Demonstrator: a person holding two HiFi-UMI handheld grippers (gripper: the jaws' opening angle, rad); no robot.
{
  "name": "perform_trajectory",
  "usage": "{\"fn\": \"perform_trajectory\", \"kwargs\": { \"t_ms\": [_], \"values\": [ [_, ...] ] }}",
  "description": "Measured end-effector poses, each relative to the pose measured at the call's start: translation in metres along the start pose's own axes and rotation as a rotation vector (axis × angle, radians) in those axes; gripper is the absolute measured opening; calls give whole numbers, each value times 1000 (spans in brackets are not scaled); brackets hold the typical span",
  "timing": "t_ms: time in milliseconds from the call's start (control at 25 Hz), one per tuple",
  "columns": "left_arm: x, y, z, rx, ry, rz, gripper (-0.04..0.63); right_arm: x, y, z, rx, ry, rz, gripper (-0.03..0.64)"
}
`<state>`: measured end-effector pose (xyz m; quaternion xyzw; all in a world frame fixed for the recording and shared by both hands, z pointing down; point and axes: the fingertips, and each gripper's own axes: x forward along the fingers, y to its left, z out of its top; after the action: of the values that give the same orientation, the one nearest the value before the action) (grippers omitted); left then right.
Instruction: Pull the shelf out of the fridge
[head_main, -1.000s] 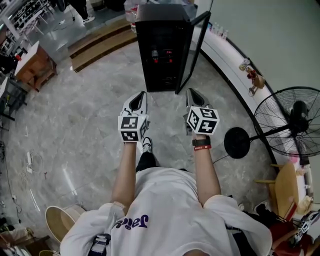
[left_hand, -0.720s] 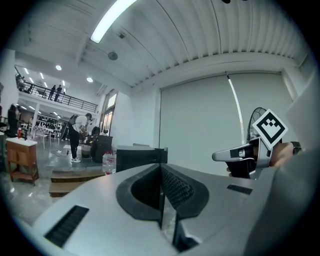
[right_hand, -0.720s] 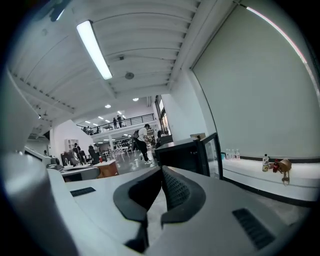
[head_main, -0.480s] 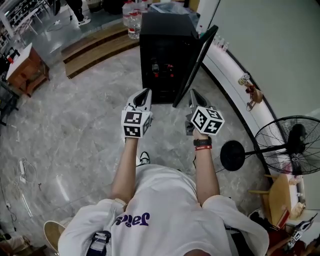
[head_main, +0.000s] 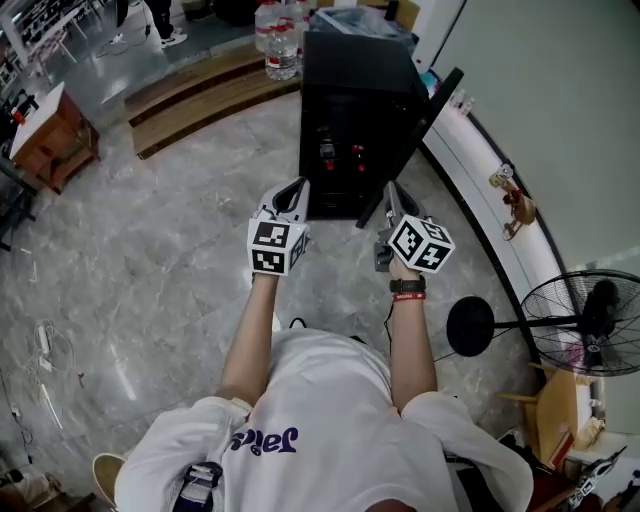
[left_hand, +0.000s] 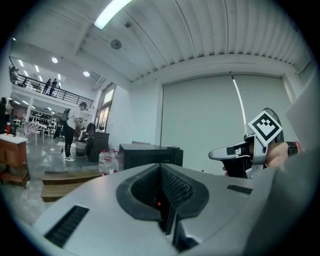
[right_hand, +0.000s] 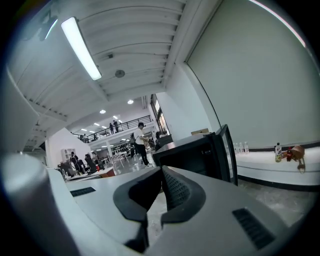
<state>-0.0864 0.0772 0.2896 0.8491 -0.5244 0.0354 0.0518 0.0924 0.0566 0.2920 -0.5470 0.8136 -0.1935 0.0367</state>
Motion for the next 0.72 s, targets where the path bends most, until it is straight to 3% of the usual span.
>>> {"fn": "perform_trajectory", "kwargs": {
  "t_ms": [320, 560, 720],
  "values": [
    [31, 33, -30, -38, 54, -55, 20, 45, 0, -39, 50, 68, -40, 15],
    [68, 22, -49, -34, 88, -118, 20, 73, -34, -52, 115, 91, -74, 15],
    [110, 25, -58, -35, 91, -118, 20, 112, -61, -64, 159, 113, -58, 15]
  ]
}}
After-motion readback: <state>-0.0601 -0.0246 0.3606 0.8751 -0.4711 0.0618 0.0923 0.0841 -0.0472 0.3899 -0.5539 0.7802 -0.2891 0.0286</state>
